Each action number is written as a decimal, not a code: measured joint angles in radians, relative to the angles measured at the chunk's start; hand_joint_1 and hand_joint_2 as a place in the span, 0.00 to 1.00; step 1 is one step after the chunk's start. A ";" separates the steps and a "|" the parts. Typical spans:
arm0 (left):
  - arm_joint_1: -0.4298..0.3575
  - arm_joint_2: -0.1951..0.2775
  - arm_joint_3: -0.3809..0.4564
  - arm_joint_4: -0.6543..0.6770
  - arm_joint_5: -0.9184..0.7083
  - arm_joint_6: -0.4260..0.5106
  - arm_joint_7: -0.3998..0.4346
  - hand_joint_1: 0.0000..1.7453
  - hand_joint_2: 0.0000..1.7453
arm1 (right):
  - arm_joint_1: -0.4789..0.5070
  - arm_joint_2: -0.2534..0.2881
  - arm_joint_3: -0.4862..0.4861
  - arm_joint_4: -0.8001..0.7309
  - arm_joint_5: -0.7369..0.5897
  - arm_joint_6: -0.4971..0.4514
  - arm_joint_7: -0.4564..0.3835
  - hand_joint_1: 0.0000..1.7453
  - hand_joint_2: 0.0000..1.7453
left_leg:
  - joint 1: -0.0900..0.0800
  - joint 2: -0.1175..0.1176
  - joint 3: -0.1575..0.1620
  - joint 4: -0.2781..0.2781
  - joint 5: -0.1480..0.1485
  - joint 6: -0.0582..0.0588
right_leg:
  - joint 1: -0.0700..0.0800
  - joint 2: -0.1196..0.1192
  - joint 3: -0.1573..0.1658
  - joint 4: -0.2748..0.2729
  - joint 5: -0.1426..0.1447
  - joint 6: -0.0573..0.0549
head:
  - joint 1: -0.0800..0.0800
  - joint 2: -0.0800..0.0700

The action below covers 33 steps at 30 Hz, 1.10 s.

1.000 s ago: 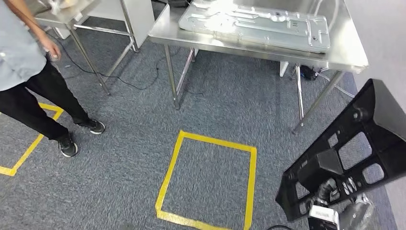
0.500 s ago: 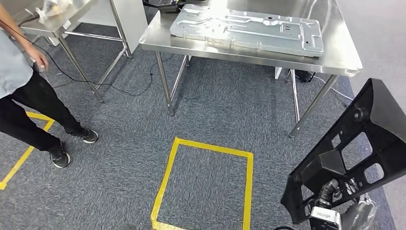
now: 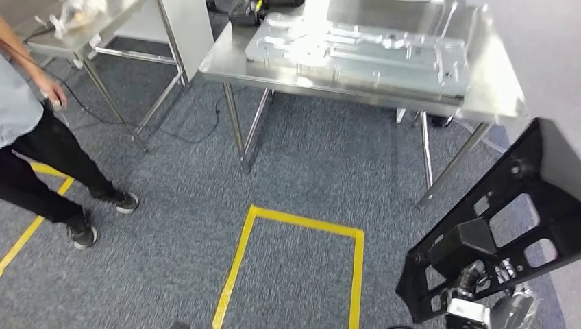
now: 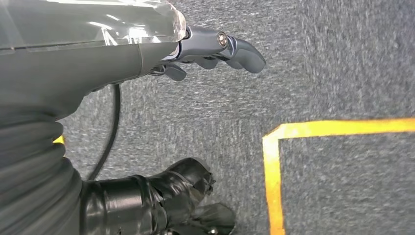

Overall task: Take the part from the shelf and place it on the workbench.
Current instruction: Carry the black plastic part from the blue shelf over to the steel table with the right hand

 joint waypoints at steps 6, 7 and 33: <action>-0.007 -0.001 0.000 0.000 -0.001 0.001 -0.006 0.00 1.00 | 0.002 0.000 -0.003 -0.004 0.001 0.002 -0.001 1.00 1.00 | 0.003 0.002 -0.068 0.149 -0.070 -0.021 | 0.000 0.008 0.023 -0.014 -0.002 -0.039 | -0.001 0.000; -0.007 -0.001 0.000 0.000 0.000 0.001 -0.006 0.00 1.00 | 0.002 0.000 -0.003 -0.004 0.002 0.002 -0.002 1.00 1.00 | 0.003 0.002 -0.107 0.213 -0.098 -0.023 | 0.002 0.010 0.024 -0.014 -0.005 -0.043 | -0.001 0.000; -0.010 -0.004 0.001 0.000 0.002 -0.041 -0.028 0.00 1.00 | -0.004 0.000 -0.006 -0.006 0.007 0.020 -0.007 1.00 1.00 | -0.006 0.025 -0.063 0.006 0.047 -0.010 | -0.001 -0.006 0.049 -0.027 -0.015 -0.014 | -0.001 0.000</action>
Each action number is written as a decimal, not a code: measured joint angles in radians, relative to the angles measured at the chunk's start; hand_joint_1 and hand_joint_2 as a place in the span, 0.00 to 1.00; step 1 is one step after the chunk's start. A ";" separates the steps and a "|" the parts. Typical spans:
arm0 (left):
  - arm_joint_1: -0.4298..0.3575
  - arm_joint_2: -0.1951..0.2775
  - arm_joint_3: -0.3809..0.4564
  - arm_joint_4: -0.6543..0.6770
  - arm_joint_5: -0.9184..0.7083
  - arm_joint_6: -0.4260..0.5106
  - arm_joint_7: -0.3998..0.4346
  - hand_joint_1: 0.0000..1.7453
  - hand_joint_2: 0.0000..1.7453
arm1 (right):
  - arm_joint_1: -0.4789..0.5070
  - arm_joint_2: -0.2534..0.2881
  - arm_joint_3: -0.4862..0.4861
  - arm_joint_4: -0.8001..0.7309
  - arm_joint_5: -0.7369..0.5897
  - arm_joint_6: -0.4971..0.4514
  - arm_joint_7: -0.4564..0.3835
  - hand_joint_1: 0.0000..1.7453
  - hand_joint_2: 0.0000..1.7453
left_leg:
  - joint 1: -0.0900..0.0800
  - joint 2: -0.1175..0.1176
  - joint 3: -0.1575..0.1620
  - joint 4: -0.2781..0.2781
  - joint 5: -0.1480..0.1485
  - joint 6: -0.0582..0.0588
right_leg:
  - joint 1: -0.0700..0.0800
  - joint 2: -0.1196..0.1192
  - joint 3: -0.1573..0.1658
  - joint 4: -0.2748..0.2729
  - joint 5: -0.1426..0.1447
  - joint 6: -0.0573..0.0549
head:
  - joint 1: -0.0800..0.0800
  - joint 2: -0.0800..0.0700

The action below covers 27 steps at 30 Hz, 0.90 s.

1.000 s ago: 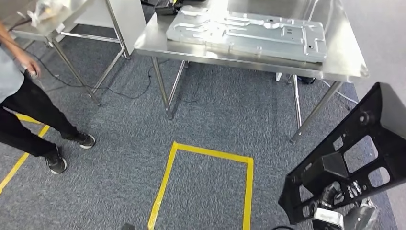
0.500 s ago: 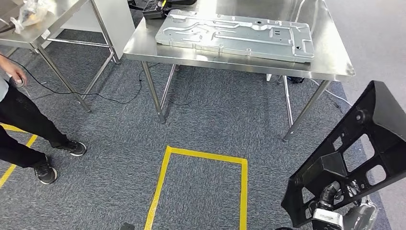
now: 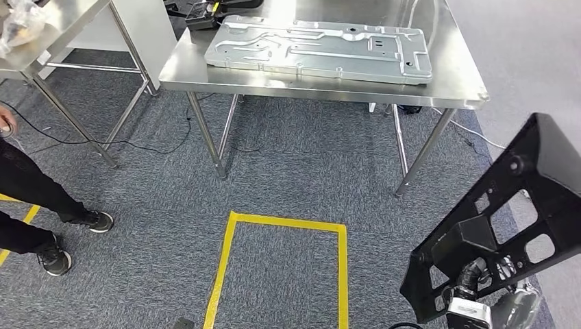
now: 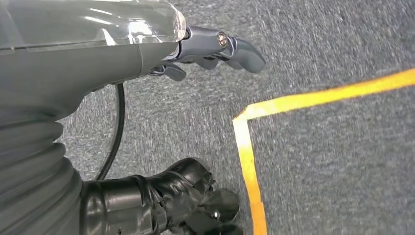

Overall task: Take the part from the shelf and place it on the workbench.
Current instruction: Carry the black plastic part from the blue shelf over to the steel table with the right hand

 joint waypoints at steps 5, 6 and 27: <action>0.001 0.000 0.000 0.000 0.000 -0.011 -0.006 0.00 1.00 | -0.002 0.000 0.000 0.000 0.011 0.006 -0.007 1.00 1.00 | 0.003 -0.021 -0.090 0.194 -0.112 -0.014 | -0.001 0.002 0.006 -0.010 0.003 -0.023 | -0.001 0.000; 0.002 0.000 0.000 0.000 -0.001 -0.013 -0.006 0.00 1.00 | -0.002 0.000 0.000 0.001 0.013 0.009 -0.007 1.00 1.00 | 0.003 -0.021 -0.116 0.246 -0.128 -0.014 | 0.000 0.003 0.007 -0.009 0.002 -0.024 | -0.001 0.000; 0.004 0.001 0.000 0.000 -0.009 -0.015 -0.011 0.00 1.00 | -0.012 -0.018 0.027 0.022 0.028 0.031 0.030 1.00 1.00 | -0.011 -0.023 0.004 -0.003 0.002 0.037 | 0.010 0.010 -0.015 0.027 0.008 0.001 | 0.000 0.000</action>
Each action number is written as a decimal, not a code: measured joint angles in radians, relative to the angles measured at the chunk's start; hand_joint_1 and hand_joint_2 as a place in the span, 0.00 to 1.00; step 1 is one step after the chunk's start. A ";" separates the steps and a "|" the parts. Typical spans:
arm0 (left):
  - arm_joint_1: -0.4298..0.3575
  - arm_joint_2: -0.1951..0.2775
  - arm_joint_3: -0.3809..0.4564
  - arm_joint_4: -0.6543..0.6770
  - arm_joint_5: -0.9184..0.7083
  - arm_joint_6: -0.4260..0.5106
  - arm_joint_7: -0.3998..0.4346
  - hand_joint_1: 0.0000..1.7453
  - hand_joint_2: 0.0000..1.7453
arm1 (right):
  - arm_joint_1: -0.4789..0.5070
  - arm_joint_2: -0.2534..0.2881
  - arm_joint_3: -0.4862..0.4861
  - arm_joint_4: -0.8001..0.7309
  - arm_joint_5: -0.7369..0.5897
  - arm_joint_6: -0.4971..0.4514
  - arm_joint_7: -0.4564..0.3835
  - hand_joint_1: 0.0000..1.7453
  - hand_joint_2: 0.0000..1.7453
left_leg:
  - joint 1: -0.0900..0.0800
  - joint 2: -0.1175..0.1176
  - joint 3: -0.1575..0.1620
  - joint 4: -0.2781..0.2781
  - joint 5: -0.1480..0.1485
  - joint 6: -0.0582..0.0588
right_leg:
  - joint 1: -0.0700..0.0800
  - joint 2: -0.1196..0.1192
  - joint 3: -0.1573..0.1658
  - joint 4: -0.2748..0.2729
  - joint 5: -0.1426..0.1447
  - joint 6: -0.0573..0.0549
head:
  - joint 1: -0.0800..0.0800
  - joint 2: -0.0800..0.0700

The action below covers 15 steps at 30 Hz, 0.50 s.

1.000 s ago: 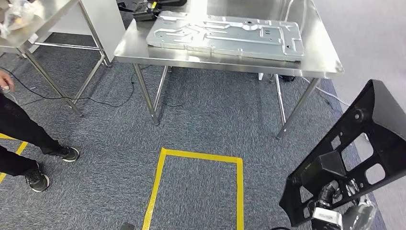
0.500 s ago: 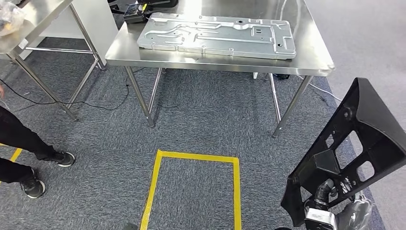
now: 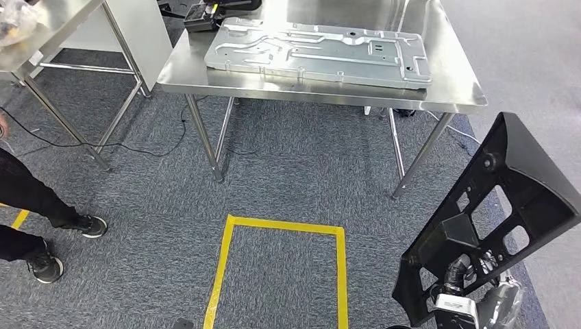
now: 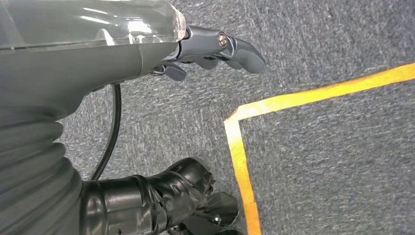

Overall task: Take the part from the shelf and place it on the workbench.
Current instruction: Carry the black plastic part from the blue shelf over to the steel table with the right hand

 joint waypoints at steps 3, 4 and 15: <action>-0.001 0.000 0.000 0.000 0.000 0.000 0.000 0.00 1.00 | -0.002 -0.001 0.004 0.005 0.017 -0.002 0.009 1.00 1.00 | 0.000 0.002 0.002 -0.003 -0.003 -0.014 | 0.006 0.001 0.014 -0.034 -0.001 -0.009 | 0.000 0.000; -0.001 0.000 0.000 0.000 0.000 0.001 0.000 0.00 1.00 | -0.001 -0.001 0.006 0.006 0.018 -0.002 0.011 1.00 1.00 | 0.000 0.002 0.004 -0.002 -0.007 -0.020 | 0.004 0.001 0.018 -0.040 0.000 -0.013 | 0.000 0.000; 0.003 0.004 0.000 0.000 0.000 0.003 0.002 0.00 1.00 | -0.006 -0.006 0.023 0.014 0.019 -0.002 0.012 1.00 1.00 | 0.010 -0.002 -0.057 0.056 0.021 -0.038 | -0.002 0.008 0.057 -0.043 -0.028 -0.020 | -0.002 0.000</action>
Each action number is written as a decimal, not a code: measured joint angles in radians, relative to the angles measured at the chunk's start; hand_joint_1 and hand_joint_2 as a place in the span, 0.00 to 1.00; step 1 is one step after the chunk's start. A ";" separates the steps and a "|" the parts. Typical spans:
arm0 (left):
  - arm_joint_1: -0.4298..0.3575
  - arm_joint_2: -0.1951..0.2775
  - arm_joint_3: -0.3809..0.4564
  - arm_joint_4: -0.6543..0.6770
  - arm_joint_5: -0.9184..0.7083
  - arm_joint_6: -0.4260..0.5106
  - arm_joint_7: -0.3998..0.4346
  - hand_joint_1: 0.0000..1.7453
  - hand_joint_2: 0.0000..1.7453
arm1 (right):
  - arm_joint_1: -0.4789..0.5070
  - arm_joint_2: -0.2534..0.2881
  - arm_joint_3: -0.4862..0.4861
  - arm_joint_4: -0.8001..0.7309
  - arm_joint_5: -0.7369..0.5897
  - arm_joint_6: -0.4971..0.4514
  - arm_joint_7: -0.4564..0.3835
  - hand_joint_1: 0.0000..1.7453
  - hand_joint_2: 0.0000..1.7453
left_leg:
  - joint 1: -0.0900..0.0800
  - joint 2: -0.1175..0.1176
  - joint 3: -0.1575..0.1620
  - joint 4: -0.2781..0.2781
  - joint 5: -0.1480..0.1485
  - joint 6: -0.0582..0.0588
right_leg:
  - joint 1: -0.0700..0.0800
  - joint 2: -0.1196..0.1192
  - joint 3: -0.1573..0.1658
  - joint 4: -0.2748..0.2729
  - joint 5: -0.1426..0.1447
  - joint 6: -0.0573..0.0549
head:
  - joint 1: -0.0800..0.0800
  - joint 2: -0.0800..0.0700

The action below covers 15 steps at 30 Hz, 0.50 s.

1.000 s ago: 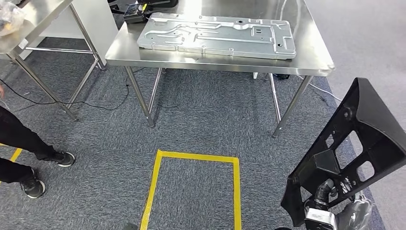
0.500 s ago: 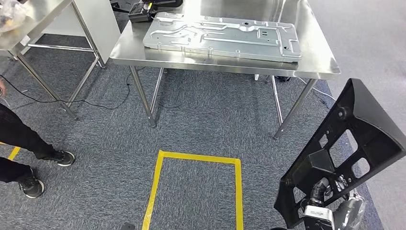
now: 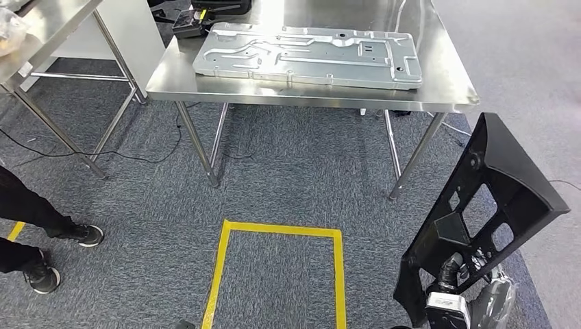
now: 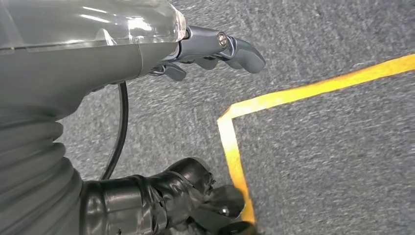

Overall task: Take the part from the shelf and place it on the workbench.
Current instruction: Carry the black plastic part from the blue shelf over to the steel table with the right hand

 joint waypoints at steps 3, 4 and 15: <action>0.000 0.001 0.000 0.000 -0.001 0.000 0.001 0.00 1.00 | -0.001 -0.002 0.003 0.000 0.002 0.000 0.000 1.00 1.00 | -0.006 -0.002 0.016 -0.040 0.001 0.015 | 0.002 0.001 -0.001 0.003 -0.006 0.016 | 0.000 0.000; 0.001 0.001 0.000 0.000 -0.002 0.000 0.001 0.00 1.00 | -0.002 -0.004 0.004 0.000 0.003 0.000 0.000 1.00 1.00 | -0.004 -0.002 0.018 -0.044 0.002 0.021 | 0.000 0.000 0.000 0.003 -0.008 0.022 | 0.001 0.000; -0.002 0.001 0.000 0.000 -0.010 -0.003 0.000 0.00 1.00 | -0.023 -0.039 0.027 -0.004 0.054 -0.031 0.011 1.00 1.00 | -0.003 -0.002 0.060 -0.057 -0.021 0.037 | -0.001 -0.006 -0.073 0.076 0.023 0.029 | 0.001 0.000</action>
